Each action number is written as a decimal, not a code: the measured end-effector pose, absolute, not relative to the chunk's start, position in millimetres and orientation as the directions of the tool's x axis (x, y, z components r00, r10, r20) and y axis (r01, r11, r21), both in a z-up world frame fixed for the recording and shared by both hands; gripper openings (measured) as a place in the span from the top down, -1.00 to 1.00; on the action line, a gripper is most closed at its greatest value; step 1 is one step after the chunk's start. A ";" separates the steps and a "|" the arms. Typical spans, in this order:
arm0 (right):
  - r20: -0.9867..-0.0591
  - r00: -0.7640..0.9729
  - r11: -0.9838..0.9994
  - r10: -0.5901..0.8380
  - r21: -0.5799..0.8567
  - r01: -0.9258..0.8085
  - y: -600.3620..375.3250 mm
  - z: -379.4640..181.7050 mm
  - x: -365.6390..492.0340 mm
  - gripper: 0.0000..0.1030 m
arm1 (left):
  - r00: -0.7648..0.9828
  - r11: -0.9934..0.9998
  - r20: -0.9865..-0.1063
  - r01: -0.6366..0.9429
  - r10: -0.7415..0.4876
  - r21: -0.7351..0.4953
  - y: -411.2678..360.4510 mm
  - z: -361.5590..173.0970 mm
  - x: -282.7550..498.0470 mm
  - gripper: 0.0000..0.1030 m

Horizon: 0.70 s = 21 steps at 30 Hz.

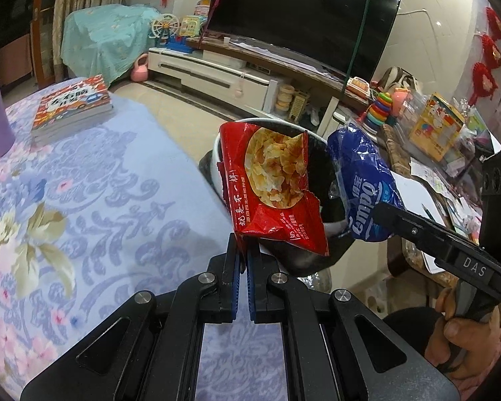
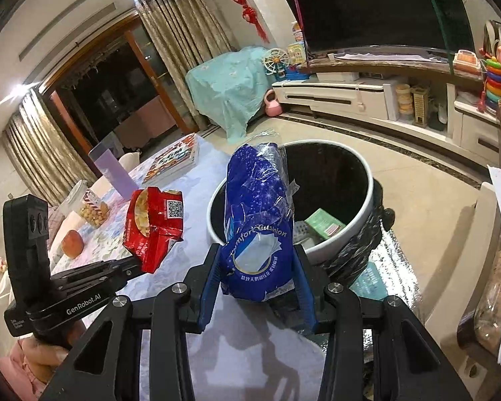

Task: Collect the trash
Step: 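Carry the red chip bag and blue snack bag with both tools over the trash bin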

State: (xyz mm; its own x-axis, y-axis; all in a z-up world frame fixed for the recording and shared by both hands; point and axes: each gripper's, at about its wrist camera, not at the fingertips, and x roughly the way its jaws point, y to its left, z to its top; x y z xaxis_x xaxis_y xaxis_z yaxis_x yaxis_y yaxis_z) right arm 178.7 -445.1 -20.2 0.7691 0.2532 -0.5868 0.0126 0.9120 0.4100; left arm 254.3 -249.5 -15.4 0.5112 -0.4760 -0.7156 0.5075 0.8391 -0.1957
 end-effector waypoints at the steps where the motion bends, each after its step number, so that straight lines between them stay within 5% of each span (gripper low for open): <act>1: -0.587 0.770 0.912 0.251 0.409 0.014 -446.6 -19.5 179.9 0.19 | 0.511 0.839 -0.716 0.509 -0.475 -0.193 -252.0 -14.7 256.0 0.94; 21: -0.606 0.765 0.924 0.219 0.380 0.037 -470.9 -15.2 208.5 0.19 | 0.511 0.831 -0.725 0.535 -0.461 -0.151 -288.4 -8.7 282.1 0.94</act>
State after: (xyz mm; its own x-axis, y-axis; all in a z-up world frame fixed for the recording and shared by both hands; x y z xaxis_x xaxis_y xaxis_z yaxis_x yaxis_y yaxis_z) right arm 208.5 -470.9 -15.2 0.7651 0.2188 -0.6056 0.0366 0.9242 0.3801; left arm 282.1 -288.4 -8.7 0.5114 -0.4610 -0.7252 0.5350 0.8312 -0.1511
